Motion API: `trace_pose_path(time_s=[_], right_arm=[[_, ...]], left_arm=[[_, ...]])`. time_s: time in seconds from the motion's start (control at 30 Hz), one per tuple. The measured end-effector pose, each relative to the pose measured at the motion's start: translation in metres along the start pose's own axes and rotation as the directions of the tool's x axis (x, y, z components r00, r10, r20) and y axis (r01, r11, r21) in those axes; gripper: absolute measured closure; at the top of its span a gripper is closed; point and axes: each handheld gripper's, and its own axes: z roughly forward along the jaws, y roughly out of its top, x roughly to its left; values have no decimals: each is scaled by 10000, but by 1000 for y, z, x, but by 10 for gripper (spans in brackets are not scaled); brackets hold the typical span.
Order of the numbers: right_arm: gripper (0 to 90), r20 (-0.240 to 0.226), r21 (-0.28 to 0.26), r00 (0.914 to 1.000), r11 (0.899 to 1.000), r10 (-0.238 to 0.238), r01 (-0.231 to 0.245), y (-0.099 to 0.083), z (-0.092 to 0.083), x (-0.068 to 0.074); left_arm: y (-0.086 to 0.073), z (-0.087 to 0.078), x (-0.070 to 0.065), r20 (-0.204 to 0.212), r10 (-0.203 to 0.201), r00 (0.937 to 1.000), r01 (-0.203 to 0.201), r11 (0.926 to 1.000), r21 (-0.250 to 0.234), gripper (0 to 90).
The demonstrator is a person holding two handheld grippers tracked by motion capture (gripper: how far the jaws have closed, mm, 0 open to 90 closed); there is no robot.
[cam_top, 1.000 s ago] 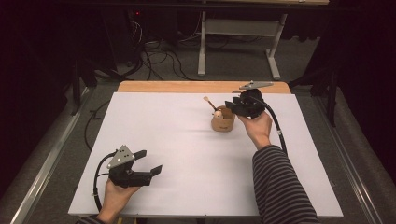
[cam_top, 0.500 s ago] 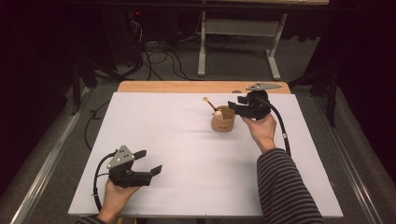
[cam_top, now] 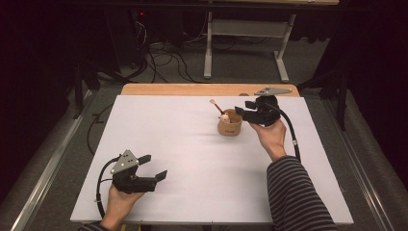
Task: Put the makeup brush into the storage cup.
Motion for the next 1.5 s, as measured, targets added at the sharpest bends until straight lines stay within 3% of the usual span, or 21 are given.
trace_pose_path(time_s=[0.7, 1.0, 1.5], right_arm=[[479, -106, 14, 9998, 9999, -162, 162, -4, -13, 2], [476, -131, -395, 9993, 9987, -338, 333, -3, -20, 4], [476, -146, -412, 9994, 9987, -322, 316, -9, -34, 1]], left_arm=[[0, 0, 0, 28, -16, 10000, 15, 10000, 20, 168], [0, 1, 0, 37, -5, 10000, 4, 10000, 37, 168], [0, 1, 1, 47, -47, 10000, 47, 10000, 24, 168]])
